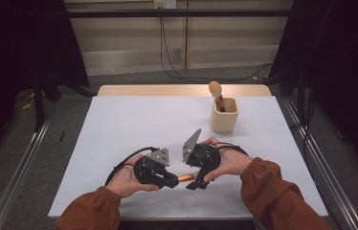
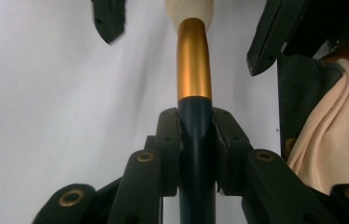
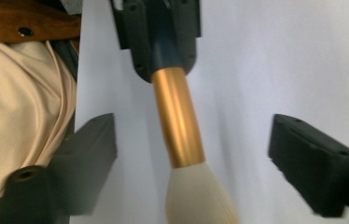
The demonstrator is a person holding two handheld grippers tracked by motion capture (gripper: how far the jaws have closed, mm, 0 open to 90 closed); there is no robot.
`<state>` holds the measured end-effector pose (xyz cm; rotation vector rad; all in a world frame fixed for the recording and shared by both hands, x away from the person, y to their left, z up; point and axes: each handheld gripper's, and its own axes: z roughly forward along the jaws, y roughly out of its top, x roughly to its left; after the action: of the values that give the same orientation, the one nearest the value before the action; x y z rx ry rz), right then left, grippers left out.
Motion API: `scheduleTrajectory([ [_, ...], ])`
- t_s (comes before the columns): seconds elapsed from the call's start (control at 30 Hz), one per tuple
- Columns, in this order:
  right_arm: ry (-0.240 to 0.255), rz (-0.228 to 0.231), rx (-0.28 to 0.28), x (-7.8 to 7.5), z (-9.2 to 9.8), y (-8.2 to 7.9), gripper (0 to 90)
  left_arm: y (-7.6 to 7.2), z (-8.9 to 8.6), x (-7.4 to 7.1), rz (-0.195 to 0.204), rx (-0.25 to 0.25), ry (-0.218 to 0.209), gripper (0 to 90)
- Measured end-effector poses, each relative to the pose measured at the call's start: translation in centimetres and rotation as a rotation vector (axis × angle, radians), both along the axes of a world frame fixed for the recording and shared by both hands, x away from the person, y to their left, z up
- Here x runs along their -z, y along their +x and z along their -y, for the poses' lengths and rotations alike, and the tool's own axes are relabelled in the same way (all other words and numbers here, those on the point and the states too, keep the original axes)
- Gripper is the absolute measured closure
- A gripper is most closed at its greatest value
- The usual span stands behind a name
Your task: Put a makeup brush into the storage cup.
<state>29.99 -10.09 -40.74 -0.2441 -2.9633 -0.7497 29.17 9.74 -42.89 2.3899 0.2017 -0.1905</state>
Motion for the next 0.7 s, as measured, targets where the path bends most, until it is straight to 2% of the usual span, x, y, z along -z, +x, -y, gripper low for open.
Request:
scheduleTrajectory([
  [0.17, 0.033, 0.004, 0.021, -0.1, 0.3, 0.1, 6.3, 0.0, -0.7, 0.3, -0.014, -0.031, -0.007, 74.6],
  [0.2, 0.040, 0.006, 0.027, -0.1, 0.4, 0.1, 6.4, 0.0, -0.9, 0.2, -0.002, -0.045, 0.006, 74.6],
  [0.3, 0.057, 0.007, 0.035, -0.2, 0.8, 0.1, 2.5, 0.2, -1.5, 0.3, -0.024, -0.062, -0.026, 74.6],
  [0.37, 0.063, 0.009, 0.050, -0.2, 1.1, 0.1, 4.6, 0.2, -1.9, 0.4, -0.021, -0.071, -0.031, 74.6],
  [0.6, 0.114, 0.001, 0.117, 0.2, 2.2, 0.0, 3.7, 0.2, -3.0, 0.4, -0.027, -0.117, -0.060, 74.6],
  [0.7, 0.115, -0.003, 0.159, 0.1, 2.6, -0.2, 3.9, 0.2, -3.5, 0.5, -0.028, -0.142, -0.072, 74.6],
])
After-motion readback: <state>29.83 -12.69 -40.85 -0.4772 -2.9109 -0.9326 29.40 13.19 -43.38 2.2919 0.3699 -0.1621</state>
